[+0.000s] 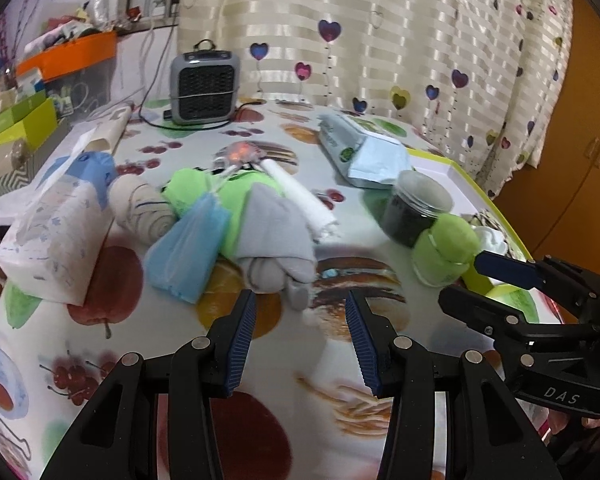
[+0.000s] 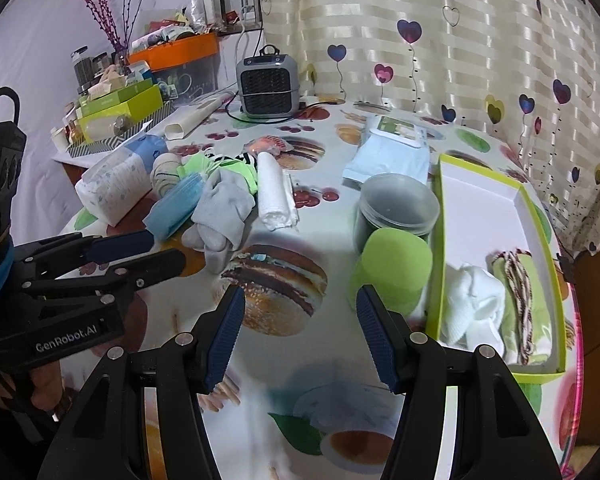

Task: Organize soft objects
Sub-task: 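Move both tools back from the box toward the pile of soft items, then grasp blue face mask with left tool while right tool grasps grey sock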

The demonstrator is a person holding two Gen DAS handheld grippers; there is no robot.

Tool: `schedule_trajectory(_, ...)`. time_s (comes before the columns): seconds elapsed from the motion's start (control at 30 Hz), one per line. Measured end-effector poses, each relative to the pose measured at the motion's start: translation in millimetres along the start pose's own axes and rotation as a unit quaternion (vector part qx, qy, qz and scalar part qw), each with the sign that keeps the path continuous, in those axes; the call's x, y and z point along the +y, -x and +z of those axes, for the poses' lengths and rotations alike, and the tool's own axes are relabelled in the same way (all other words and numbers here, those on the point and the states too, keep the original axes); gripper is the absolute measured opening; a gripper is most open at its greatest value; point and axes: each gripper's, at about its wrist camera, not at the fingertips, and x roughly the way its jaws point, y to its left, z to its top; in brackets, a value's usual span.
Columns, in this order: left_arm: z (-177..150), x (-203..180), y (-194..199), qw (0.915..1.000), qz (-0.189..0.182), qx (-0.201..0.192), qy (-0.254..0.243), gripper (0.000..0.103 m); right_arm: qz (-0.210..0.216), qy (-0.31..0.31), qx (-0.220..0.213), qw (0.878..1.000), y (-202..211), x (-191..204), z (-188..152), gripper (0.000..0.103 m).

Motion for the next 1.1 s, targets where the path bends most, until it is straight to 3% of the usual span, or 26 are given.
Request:
schedule_trajectory(0.5, 13, 54, -5, 0.9982, 0.034, -0.012, 0.049, 0.045, 0.039, 0.008, 0.010, 0.999, -40, 23, 26, 0.059)
schedule_trajectory(0.87, 18, 79, -16, 0.9970, 0.053, -0.007, 0.056, 0.046, 0.097, -0.016, 0.025, 0.995, -84, 42, 44, 0.059)
schedule_trajectory(1.1, 23, 85, -32, 0.9976, 0.048, 0.004, 0.050, 0.047, 0.111, -0.033, 0.037, 0.993, -104, 44, 48, 0.059)
